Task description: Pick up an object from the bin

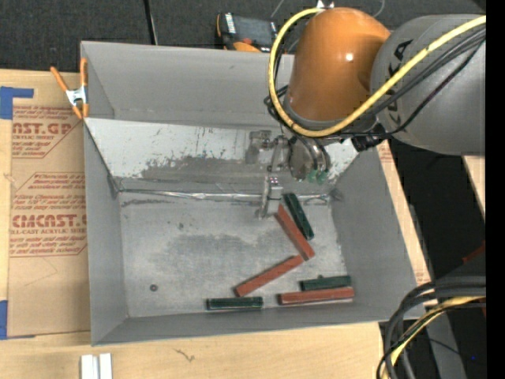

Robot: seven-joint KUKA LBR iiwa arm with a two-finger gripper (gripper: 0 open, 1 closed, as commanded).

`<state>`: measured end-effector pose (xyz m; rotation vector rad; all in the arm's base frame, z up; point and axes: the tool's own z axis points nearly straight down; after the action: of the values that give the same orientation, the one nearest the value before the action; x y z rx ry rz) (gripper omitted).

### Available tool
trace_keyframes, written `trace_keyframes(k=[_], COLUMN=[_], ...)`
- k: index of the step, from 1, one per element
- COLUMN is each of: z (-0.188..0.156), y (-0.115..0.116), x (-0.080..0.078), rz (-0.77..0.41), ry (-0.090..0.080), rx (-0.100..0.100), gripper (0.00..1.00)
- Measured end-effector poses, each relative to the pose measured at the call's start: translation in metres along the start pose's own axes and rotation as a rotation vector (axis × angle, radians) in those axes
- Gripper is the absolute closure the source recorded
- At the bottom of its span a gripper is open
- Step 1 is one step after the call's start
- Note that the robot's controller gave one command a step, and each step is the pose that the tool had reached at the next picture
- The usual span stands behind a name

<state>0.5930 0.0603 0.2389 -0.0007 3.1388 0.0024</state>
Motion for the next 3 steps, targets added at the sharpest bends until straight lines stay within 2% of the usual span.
trace_keyframes(k=[1, 2, 3], z=[0.105, 0.171, 0.168], y=[-0.095, -0.117, -0.116], x=[0.042, 0.096, 0.094], rz=[0.26, 0.233, 0.23], ry=[0.008, 0.001, -0.002], rx=[0.004, 0.002, 0.001], gripper=[0.0, 0.0, 1.0])
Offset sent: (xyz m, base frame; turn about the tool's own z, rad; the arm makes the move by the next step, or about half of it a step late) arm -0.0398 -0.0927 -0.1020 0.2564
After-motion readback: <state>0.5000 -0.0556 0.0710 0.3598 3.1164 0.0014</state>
